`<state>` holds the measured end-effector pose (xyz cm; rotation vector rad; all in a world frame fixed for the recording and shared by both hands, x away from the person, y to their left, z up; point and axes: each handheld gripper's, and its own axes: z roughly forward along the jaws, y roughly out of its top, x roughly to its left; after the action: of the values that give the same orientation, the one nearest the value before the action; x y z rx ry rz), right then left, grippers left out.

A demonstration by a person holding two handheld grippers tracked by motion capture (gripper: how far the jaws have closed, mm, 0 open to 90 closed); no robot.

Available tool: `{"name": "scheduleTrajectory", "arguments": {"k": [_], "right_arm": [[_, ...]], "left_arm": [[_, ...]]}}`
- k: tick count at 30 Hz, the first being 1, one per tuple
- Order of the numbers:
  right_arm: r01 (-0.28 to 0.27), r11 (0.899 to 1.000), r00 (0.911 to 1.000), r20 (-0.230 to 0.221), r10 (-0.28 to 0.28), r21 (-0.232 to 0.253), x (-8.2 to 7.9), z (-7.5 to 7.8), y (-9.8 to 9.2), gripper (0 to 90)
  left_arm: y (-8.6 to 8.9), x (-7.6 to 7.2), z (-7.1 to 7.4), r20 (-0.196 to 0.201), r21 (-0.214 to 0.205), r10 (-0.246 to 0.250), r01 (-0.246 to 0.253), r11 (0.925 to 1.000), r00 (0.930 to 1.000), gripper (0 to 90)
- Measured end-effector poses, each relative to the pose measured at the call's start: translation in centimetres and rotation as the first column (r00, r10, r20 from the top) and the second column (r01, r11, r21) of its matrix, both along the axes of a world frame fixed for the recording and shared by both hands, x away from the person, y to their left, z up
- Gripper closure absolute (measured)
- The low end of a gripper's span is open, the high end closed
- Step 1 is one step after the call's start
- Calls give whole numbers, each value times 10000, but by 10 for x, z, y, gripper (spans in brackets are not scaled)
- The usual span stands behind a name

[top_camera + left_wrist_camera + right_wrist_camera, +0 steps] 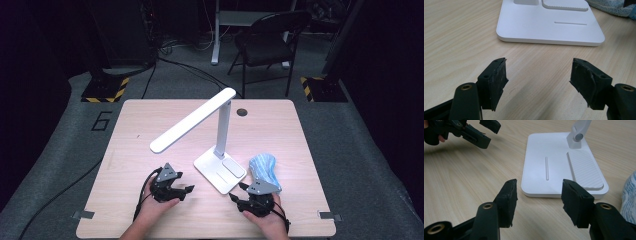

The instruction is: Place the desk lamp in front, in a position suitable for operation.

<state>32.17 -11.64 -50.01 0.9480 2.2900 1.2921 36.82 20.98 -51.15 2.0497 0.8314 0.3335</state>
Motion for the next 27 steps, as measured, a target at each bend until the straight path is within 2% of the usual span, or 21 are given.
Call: {"name": "scheduleTrajectory", "arguments": {"k": [3,6,8,10,12,14,16,21,22,24,27], "right_arm": [[69,9999,10000,53,-69,81,0,0,0,460],[-19,9999,9998,197,22,-122,-1,-2,0,436],[-72,9999,9999,110,71,85,-1,-2,1,433],[-90,9999,9999,119,89,63,-2,-1,2,431],[-226,9997,9997,-1,226,-25,-3,0,3,434],[-243,9997,9995,207,243,-43,-4,0,2,440],[-202,9998,9998,73,202,43,-4,1,1,452],[90,9999,9998,163,-93,130,-4,4,-4,453],[155,9997,9998,157,-158,182,-4,4,-5,453],[211,9997,9998,9,-211,114,-3,4,-8,456],[347,9993,9994,-73,-346,113,-4,5,-12,461]], "left_arm": [[0,0,-1,-24,-3,38,-38,10000,10000,288],[2,0,1,77,88,-31,30,10000,10000,288],[2,0,2,4,11,-27,27,10000,10000,288],[3,1,2,-2,119,-111,111,9999,9999,288],[2,1,1,-23,52,-75,75,10000,10000,288],[1,-1,1,21,16,16,-16,10000,10000,288],[0,-1,1,15,16,-2,2,10000,10000,288],[-2,-2,2,-37,-97,-130,130,9999,9999,289],[-1,-1,2,-16,4,-201,201,9998,9998,289],[-1,-1,2,-34,83,-161,162,9998,9999,289],[-2,1,1,-64,-27,-30,30,10000,10000,289]]}}
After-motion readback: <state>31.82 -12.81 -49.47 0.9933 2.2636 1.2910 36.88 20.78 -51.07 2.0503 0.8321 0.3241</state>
